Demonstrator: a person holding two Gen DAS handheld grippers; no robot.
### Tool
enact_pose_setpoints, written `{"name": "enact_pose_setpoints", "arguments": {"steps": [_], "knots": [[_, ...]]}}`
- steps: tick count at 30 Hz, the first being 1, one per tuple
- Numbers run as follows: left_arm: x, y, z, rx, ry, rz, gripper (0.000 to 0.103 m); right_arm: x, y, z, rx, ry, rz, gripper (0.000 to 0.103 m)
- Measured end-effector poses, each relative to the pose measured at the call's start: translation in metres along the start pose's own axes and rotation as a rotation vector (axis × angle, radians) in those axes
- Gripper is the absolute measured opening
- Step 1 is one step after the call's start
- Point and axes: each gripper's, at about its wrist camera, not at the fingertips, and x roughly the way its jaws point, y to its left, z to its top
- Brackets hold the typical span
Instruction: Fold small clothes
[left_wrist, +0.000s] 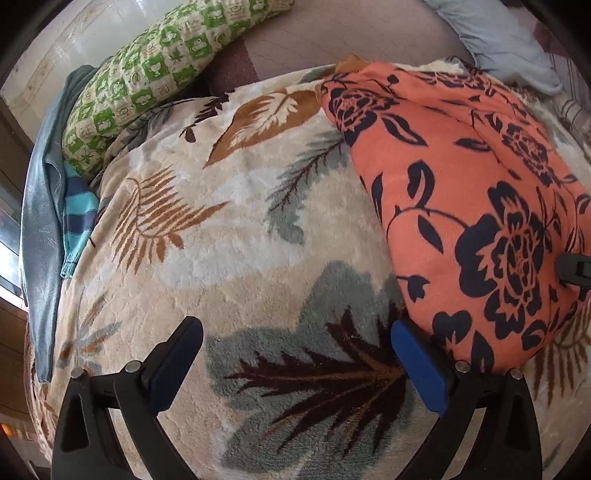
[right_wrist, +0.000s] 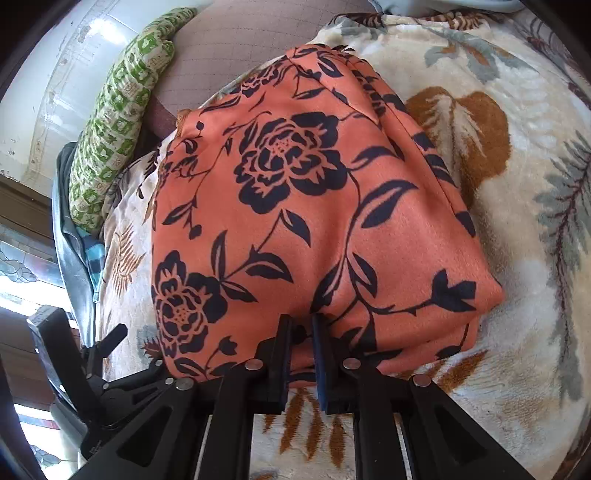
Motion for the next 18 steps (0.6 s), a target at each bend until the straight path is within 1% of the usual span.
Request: {"name": "enact_pose_setpoints", "arguments": {"steps": [3, 5, 7, 9, 10, 12, 13, 14, 15, 17, 18], "knots": [[-0.021, 0.012, 0.011, -0.067, -0.075, -0.046, 0.102, -0.016, 0.007, 0.011, -0.025, -0.086, 0.037, 0.016], [-0.032, 0.019, 0.020, -0.109, -0.148, -0.082, 0.102, -0.024, 0.017, 0.024, -0.065, -0.145, 0.059, 0.016], [-0.036, 0.021, 0.031, -0.136, -0.192, -0.086, 0.102, -0.027, 0.027, 0.040, -0.111, -0.189, 0.078, 0.016], [-0.030, 0.017, 0.039, -0.141, -0.192, -0.091, 0.102, -0.024, 0.030, 0.053, -0.133, -0.230, 0.073, 0.016], [-0.025, 0.013, 0.041, -0.138, -0.178, -0.107, 0.102, -0.019, 0.028, 0.059, -0.125, -0.229, 0.069, 0.016], [-0.011, 0.000, 0.042, -0.110, -0.130, -0.145, 0.102, 0.001, 0.018, 0.068, -0.090, -0.180, 0.052, 0.017], [-0.005, -0.009, 0.039, -0.086, -0.108, -0.146, 0.102, 0.014, 0.012, 0.071, -0.076, -0.144, 0.046, 0.017], [-0.002, -0.014, 0.037, -0.072, -0.115, -0.120, 0.102, 0.022, 0.006, 0.072, -0.069, -0.130, 0.057, 0.017], [-0.004, -0.015, 0.036, -0.069, -0.132, -0.109, 0.102, 0.022, 0.004, 0.071, -0.073, -0.137, 0.071, 0.017], [-0.007, -0.013, 0.038, -0.073, -0.123, -0.113, 0.102, 0.011, 0.006, 0.073, -0.079, -0.144, 0.078, 0.017], [-0.009, -0.009, 0.039, -0.090, -0.127, -0.122, 0.102, 0.002, 0.005, 0.073, -0.075, -0.173, 0.087, 0.017]]}}
